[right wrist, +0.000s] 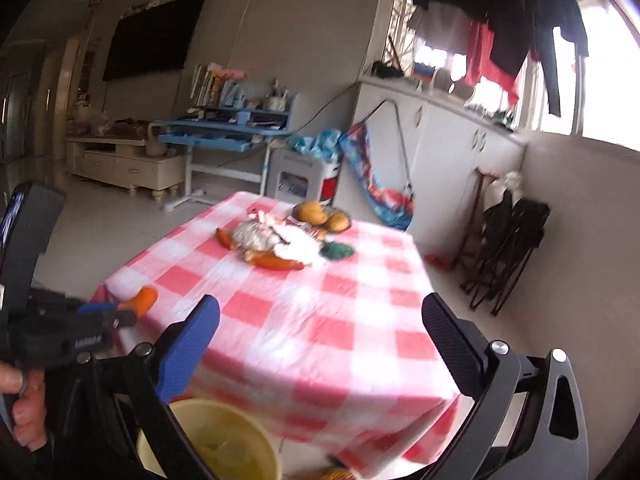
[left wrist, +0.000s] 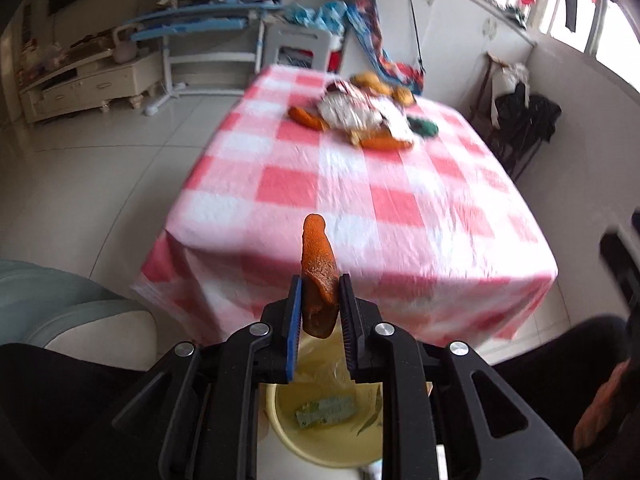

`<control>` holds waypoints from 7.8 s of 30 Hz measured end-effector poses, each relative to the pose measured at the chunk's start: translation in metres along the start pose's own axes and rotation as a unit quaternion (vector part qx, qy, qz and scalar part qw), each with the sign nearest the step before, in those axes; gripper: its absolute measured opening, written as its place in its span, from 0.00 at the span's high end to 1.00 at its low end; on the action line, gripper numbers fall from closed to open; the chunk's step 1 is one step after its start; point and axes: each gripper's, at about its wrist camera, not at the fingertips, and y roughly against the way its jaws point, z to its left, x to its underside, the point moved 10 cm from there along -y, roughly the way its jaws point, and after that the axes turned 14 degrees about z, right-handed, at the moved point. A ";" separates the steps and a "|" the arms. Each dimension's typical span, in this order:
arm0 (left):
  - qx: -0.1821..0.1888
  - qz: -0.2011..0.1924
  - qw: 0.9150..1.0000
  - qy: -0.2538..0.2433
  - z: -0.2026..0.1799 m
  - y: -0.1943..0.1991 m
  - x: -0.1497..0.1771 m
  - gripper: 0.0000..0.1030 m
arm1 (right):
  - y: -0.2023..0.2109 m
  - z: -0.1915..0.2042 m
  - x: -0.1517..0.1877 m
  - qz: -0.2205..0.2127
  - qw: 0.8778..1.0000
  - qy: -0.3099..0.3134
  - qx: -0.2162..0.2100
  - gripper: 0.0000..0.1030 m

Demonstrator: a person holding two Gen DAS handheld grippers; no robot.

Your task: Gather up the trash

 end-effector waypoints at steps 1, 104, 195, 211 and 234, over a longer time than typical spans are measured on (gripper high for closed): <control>0.001 0.028 0.999 -0.016 -0.007 -0.011 0.008 0.84 | -0.006 -0.001 0.001 0.011 1.000 0.001 -0.004 0.06; -0.050 0.067 0.959 -0.271 -0.104 -0.130 -0.198 0.84 | -0.188 -0.051 0.006 0.306 0.888 -0.144 -0.311 0.80; -0.083 -0.119 0.989 -0.004 0.007 0.062 -0.004 0.07 | -0.064 0.003 0.058 0.157 0.969 -0.143 -0.127 0.07; -0.086 -0.128 0.988 0.004 0.010 0.064 -0.006 0.07 | -0.059 0.003 0.056 0.152 0.971 -0.140 -0.123 0.07; -0.087 -0.128 0.988 0.006 0.011 0.063 -0.005 0.07 | -0.060 0.003 0.056 0.154 0.970 -0.139 -0.122 0.07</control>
